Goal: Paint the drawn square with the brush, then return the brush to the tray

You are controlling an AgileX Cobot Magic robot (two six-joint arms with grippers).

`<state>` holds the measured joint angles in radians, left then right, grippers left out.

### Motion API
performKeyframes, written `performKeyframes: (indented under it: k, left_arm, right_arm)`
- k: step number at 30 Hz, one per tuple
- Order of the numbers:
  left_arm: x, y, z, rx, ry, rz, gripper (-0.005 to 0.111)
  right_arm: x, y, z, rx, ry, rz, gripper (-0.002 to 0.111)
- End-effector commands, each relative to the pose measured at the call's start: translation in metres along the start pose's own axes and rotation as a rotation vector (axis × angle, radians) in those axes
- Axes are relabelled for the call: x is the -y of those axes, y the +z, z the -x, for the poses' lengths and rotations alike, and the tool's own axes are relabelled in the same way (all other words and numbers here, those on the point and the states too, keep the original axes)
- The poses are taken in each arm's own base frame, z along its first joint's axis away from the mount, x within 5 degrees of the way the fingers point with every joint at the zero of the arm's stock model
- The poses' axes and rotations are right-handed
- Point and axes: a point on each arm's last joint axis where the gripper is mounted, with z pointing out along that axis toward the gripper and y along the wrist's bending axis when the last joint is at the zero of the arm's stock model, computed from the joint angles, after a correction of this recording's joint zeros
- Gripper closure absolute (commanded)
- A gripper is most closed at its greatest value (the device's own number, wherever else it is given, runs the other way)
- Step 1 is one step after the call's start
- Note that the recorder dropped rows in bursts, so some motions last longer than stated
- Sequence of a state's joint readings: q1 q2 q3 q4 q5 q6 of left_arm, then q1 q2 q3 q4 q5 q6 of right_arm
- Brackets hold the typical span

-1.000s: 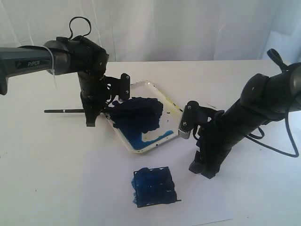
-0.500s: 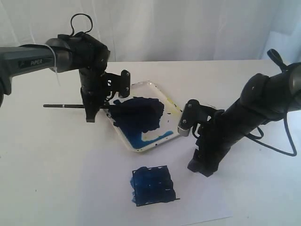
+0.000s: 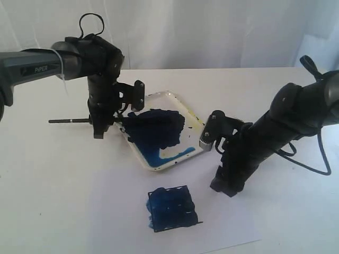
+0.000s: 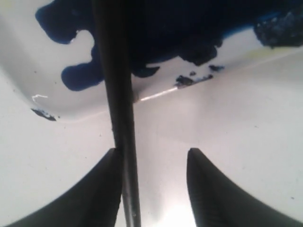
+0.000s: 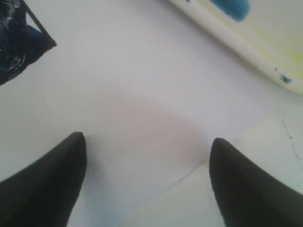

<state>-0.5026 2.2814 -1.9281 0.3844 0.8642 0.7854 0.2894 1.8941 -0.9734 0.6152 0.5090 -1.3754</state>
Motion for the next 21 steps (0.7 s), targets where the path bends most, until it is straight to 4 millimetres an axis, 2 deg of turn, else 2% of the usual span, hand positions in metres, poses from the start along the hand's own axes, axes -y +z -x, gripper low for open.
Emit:
performKeyframes:
  k: [1,10,16,20,21]
  left_arm:
    - [0.0,-0.01,-0.004,-0.039,-0.021,-0.058,0.058]
    - [-0.015,-0.036,-0.005,-0.029,-0.156,-0.023,0.058]
    - [-0.019,-0.057,-0.008,-0.039,-0.226,-0.064,0.058]
    - [-0.021,-0.071,-0.005,0.019,-0.297,-0.098,0.059]
    - [-0.022,-0.075,-0.004,0.037,-0.34,-0.096,0.063]
  right_arm:
    - [0.003,0.001,-0.002,-0.012,-0.034,-0.045,0.04]
    - [0.004,-0.017,0.005,0.028,-0.033,-0.091,0.04]
    - [0.008,-0.031,0.012,0.078,0.088,-0.162,0.031]
    - [0.008,-0.045,0.017,0.126,0.199,-0.199,0.031]
    - [0.008,-0.049,0.018,0.14,0.231,-0.205,0.031]
